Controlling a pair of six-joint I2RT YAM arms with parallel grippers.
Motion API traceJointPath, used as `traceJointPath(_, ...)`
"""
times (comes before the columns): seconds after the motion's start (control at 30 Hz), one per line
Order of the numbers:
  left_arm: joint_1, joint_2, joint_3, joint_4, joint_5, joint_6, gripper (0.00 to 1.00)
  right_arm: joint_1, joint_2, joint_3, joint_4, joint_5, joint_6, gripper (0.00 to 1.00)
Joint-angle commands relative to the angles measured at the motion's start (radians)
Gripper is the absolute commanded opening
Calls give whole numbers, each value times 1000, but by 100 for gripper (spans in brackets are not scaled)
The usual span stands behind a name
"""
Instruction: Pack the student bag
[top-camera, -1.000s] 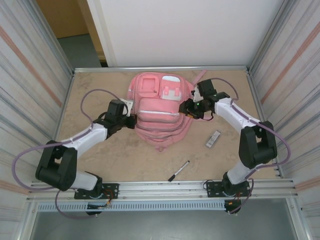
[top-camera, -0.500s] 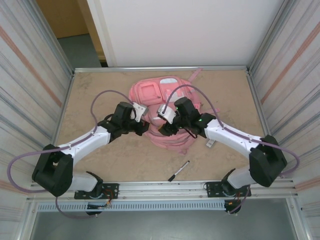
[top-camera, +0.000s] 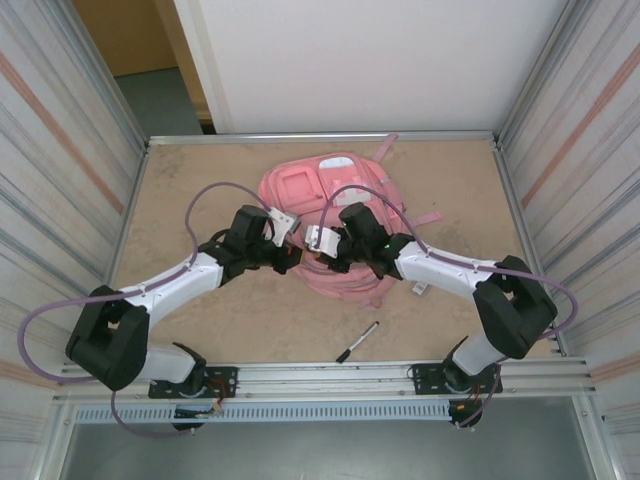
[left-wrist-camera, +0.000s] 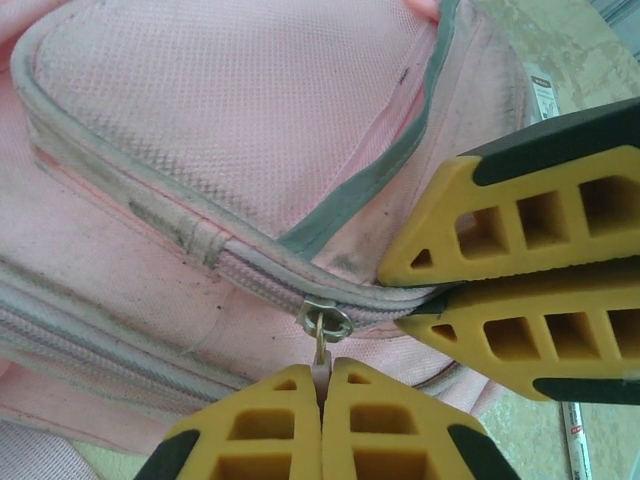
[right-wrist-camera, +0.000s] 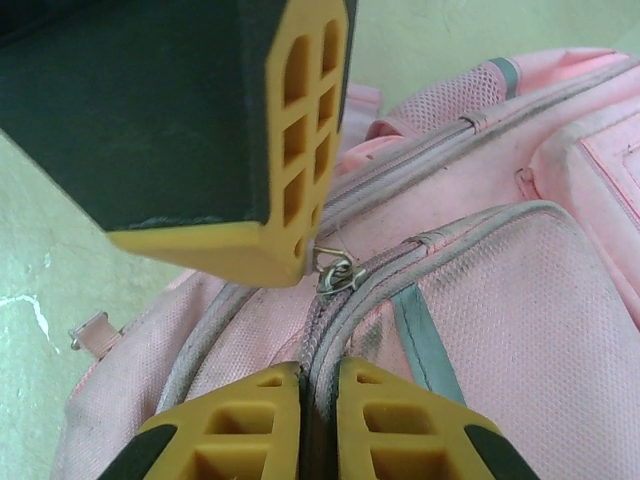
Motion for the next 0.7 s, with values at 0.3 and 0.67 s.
traceJointPath(0.3, 169, 39, 22, -39, -190, -8, 0, 5, -106, -38, -18, -108, -144, 0)
traceJointPath(0.67, 182, 43, 59, -55, -189, 62, 54, 33, -102, -26, 95, -7, 198, 35)
